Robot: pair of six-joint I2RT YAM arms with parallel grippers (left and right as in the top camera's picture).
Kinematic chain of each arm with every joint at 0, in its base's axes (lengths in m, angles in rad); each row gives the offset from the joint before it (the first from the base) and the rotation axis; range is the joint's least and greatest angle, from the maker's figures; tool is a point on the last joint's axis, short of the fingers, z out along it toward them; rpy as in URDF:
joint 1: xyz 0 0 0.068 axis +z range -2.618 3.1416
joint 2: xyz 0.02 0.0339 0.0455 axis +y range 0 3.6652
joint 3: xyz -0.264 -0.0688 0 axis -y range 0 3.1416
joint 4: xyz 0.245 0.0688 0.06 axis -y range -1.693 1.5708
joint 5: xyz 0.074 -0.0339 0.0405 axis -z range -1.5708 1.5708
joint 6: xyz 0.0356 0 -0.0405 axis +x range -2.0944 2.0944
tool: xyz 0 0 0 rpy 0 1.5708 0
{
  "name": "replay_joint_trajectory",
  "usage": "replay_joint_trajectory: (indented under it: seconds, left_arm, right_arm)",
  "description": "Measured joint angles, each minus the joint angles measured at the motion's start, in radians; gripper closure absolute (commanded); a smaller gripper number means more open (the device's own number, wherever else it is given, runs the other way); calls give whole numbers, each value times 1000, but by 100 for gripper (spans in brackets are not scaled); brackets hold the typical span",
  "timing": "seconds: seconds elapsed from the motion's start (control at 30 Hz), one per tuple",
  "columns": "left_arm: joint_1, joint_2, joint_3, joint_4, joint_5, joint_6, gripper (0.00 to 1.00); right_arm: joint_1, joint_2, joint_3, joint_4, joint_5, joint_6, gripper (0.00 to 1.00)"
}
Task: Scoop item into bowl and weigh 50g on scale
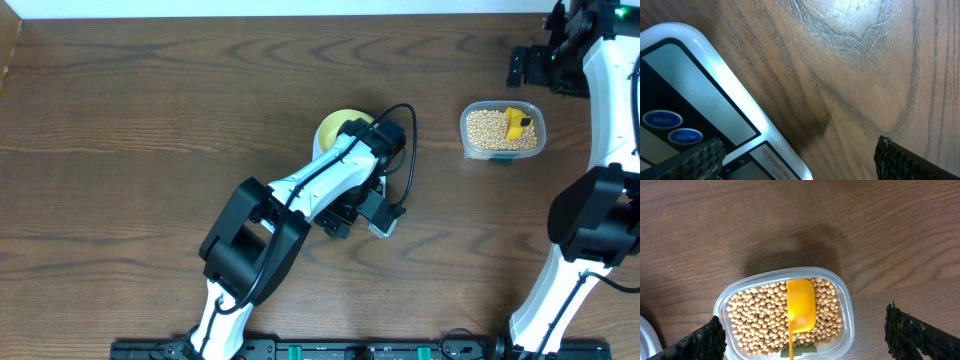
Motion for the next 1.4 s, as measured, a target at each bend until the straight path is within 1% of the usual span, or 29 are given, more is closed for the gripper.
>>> replay_joint_trajectory:
  seconds: [1.07, 1.4]
  left_arm:
    - [8, 0, 4, 35, -8, 16, 2]
    - [16, 0, 4, 42, -7, 43, 2]
  right_arm:
    - [0, 0, 0, 0, 0, 0, 1]
    - [0, 0, 0, 0, 0, 0, 1]
